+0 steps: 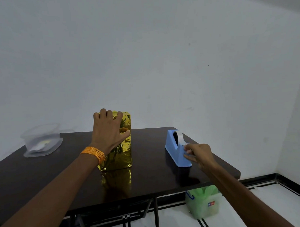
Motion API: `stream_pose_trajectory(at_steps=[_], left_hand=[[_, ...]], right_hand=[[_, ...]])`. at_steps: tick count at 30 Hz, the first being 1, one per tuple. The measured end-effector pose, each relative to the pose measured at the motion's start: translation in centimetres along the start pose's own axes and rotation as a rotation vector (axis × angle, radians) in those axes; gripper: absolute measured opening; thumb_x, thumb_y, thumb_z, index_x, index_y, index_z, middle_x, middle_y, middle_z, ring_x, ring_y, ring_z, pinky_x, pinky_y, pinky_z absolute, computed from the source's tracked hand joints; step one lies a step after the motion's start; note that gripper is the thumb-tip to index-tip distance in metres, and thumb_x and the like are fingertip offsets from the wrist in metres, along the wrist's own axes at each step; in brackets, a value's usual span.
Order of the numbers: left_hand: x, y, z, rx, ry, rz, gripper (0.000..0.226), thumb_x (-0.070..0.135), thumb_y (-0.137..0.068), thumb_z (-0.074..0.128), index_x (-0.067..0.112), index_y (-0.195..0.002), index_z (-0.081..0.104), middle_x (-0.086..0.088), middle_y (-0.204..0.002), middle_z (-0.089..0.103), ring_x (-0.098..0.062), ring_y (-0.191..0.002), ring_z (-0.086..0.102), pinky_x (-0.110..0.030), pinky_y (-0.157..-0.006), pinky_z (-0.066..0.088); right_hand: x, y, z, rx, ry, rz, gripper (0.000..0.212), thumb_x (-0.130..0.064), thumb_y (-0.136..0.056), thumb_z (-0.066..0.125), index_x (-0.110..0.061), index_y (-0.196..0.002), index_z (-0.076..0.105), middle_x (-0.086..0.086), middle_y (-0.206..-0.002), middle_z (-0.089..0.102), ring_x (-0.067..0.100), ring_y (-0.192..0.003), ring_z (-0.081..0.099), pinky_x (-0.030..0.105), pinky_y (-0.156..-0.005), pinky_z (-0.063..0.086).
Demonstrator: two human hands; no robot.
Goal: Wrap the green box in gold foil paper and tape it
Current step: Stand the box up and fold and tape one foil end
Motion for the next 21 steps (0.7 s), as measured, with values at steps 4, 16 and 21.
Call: stream_pose_trajectory(at_steps=[4, 16, 21], left_hand=[[0.0, 0.0, -0.1, -0.003, -0.003, -0.001, 0.068, 0.067, -0.08, 0.049, 0.015, -0.123, 0.054, -0.016, -0.105, 0.06, -0.032, -0.099, 0.047, -0.046, -0.082, 0.035], [-0.1, 0.0, -0.4, -0.015, 0.008, 0.004, 0.067, 0.066, -0.08, 0.05, 0.015, -0.123, 0.055, -0.016, -0.104, 0.06, -0.031, -0.098, 0.047, -0.045, -0.082, 0.035], [-0.1, -0.1, -0.3, -0.016, 0.016, 0.005, 0.067, 0.066, -0.08, 0.05, 0.015, -0.123, 0.056, -0.015, -0.104, 0.06, -0.031, -0.097, 0.047, -0.045, -0.082, 0.036]], right_hand=[[0.3, 0.3, -0.1, -0.023, 0.008, -0.03, 0.016, -0.003, -0.084, 0.076, 0.01, -0.077, 0.069, 0.017, -0.08, 0.068, 0.025, -0.082, 0.07, 0.028, -0.066, 0.063], [-0.4, 0.2, -1.8, -0.087, 0.34, -0.05, 0.025, -0.01, -0.081, 0.081, 0.002, -0.065, 0.067, 0.003, -0.058, 0.067, 0.01, -0.054, 0.065, 0.03, -0.059, 0.057], [-1.1, 0.2, -2.1, -0.056, 0.642, -0.139, 0.034, -0.011, -0.077, 0.081, 0.003, -0.053, 0.061, 0.001, -0.049, 0.054, 0.014, -0.045, 0.054, 0.027, -0.05, 0.049]])
Point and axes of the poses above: each hand's wrist, its own y-axis away from the middle knuckle, its own z-axis out of the palm, x = y × z, the point moved 1 cm from there along -y, towards the middle knuckle
